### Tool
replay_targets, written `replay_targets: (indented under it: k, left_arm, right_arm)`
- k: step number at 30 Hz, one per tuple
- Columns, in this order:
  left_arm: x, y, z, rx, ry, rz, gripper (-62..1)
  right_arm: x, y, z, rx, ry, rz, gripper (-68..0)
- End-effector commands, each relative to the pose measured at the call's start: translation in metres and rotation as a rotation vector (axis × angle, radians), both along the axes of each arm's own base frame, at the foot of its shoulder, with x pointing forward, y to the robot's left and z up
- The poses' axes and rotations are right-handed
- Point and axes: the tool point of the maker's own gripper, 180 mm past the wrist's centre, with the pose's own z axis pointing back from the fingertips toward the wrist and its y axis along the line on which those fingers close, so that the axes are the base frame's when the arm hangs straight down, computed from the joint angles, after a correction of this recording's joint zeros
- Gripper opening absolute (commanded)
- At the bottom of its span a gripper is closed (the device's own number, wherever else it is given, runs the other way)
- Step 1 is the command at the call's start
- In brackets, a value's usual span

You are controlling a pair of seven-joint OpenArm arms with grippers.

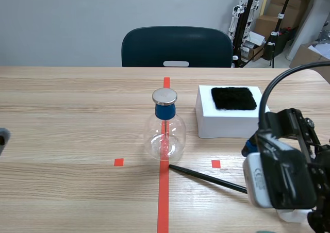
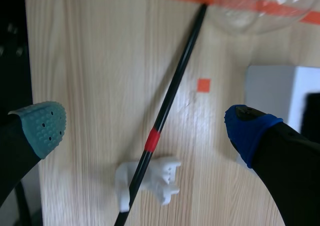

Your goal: Do the electroscope experiment. return to the home posture

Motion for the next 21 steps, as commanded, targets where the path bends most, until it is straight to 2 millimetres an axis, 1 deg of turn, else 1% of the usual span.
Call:
replay_targets:
  k: [1,4,6,9,14,18,21]
  left_arm:
    - [0.0,-0.004,0.003,-0.015,-0.01,0.031,1.4]
    - [-0.001,-0.016,0.002,-0.006,0.012,0.041,1.4]
    - [-0.001,-0.02,0.0,-0.004,0.033,0.048,1.4]
    - [-0.007,-0.03,0.0,-0.022,0.045,0.027,1.4]
    - [-0.021,-0.064,-0.01,0.003,0.08,-0.067,1.4]
    - [-0.027,-0.078,-0.015,0.029,0.078,-0.063,1.4]
    - [-0.033,-0.085,-0.02,0.014,0.098,-0.069,1.4]
  right_arm:
    - [0.006,0.001,0.006,0.053,-0.042,-0.04,0.4]
    - [0.017,0.006,0.022,0.195,-0.124,-0.158,0.4]
    - [0.02,0.006,0.032,0.282,-0.166,-0.227,0.4]
    - [0.013,0.01,0.042,0.383,-0.178,-0.256,0.4]
    - [-0.001,0.016,0.061,0.564,-0.183,-0.315,0.4]
    - [-0.002,0.014,0.074,0.66,-0.221,-0.39,0.4]
    - [0.003,0.012,0.083,0.732,-0.238,-0.45,0.4]
